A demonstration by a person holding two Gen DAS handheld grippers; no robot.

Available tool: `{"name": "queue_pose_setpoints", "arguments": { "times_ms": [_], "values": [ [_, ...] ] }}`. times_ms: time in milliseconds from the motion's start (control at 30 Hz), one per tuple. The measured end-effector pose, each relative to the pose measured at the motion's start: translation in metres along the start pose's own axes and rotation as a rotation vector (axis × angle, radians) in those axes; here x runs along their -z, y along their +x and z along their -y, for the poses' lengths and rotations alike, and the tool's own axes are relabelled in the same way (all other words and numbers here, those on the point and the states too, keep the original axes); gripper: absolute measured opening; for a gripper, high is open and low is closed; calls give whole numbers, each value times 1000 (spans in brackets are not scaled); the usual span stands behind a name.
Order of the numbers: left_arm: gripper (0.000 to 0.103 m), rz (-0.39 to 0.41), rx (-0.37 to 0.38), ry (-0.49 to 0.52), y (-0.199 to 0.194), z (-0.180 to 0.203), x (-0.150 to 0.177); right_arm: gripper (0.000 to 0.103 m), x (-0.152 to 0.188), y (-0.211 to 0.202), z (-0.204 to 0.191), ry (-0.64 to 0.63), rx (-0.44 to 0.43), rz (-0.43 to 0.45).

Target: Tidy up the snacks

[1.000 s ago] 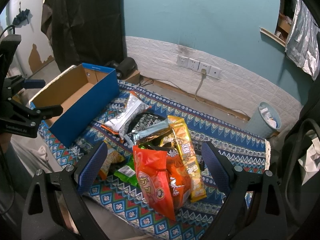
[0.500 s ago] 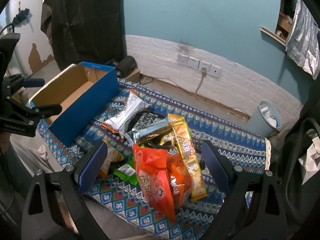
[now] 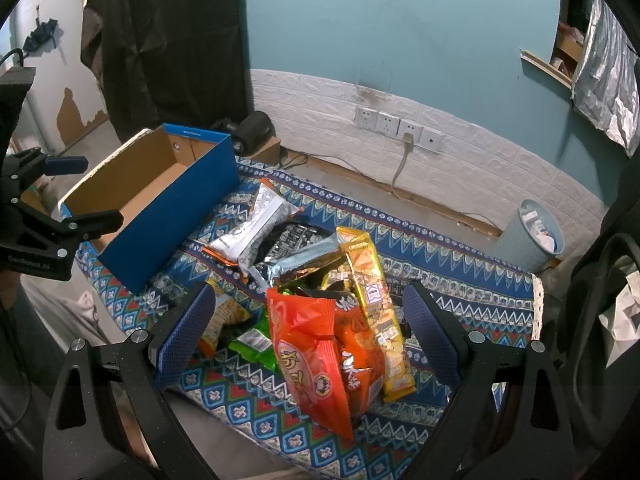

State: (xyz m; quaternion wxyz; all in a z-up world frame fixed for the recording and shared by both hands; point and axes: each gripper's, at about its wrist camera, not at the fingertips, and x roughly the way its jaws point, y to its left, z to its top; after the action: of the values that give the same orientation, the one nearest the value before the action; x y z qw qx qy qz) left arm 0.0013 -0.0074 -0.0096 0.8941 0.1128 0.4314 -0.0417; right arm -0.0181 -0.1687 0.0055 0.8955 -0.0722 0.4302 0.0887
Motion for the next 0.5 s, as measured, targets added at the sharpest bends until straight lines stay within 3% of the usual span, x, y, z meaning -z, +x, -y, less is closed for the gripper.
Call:
{"name": "queue_pose_setpoints", "arguments": {
  "times_ms": [500],
  "values": [
    [102,-11,3,-2,2,0,0,93,1,3,2,-1,5,-12]
  ]
}}
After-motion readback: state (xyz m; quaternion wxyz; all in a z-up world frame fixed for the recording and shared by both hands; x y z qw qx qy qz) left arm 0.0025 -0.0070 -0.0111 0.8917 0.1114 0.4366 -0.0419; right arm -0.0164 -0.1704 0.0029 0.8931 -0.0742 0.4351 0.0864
